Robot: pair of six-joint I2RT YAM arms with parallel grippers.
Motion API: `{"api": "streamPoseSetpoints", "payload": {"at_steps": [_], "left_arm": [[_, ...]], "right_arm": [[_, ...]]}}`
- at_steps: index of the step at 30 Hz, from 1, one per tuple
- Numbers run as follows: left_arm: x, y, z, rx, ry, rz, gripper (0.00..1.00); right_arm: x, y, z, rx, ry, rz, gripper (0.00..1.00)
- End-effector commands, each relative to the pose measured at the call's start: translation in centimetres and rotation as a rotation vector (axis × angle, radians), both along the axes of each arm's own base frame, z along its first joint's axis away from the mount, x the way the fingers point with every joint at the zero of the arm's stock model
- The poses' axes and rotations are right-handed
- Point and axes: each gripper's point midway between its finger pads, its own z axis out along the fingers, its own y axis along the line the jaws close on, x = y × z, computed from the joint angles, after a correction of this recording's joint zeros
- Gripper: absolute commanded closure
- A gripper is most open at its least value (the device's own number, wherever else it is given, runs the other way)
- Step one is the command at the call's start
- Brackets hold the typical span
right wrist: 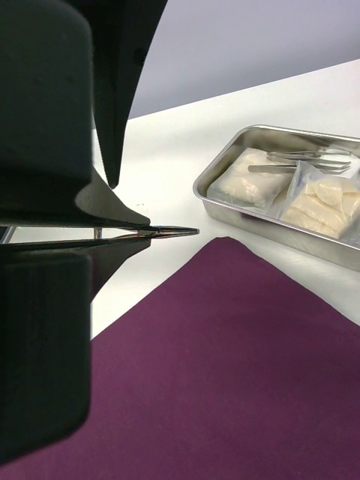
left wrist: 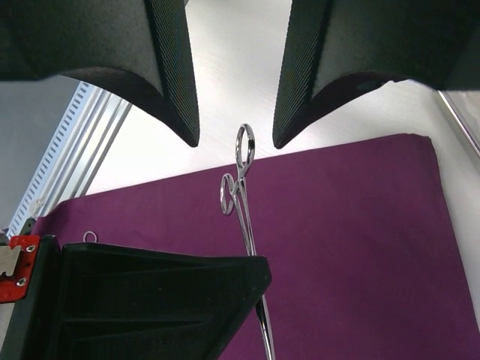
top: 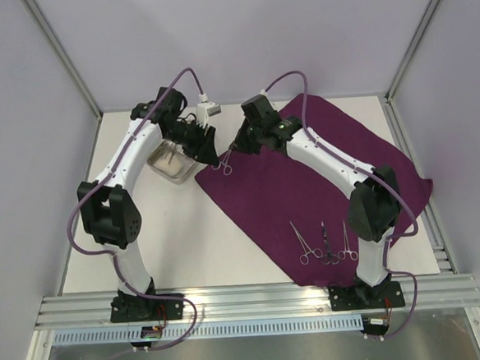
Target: Prepare the surgical pack
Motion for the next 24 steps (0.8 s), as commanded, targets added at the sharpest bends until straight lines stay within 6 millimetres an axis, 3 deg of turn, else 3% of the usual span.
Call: {"api": "streamPoseSetpoints", "payload": {"at_steps": [1, 4, 10, 16, 20, 24], "left_arm": [[0.2, -0.6, -0.1, -0.017, -0.013, -0.009, 0.49], [0.1, -0.6, -0.6, -0.01, -0.006, -0.007, 0.55], [0.1, -0.4, -1.4, 0.006, -0.005, -0.008, 0.57], [0.2, -0.8, -1.2, -0.016, 0.008, 0.004, 0.79], [0.1, -0.7, -1.6, -0.01, 0.021, 0.003, 1.0], [0.1, -0.5, -2.0, 0.003, 0.041, 0.012, 1.0]], "right_arm": [[0.6, 0.8, 2.5, 0.062, -0.056, -0.008, 0.99], [0.6, 0.8, 2.5, 0.065, -0.058, -0.009, 1.0], [0.5, 0.8, 2.3, 0.068, -0.054, -0.013, 1.0], [0.0, 1.1, 2.1, 0.088, -0.034, 0.004, 1.0], [-0.3, 1.2, 1.5, 0.094, -0.018, 0.005, 1.0], [-0.4, 1.0, 1.2, 0.087, -0.014, 0.005, 1.0]]}}
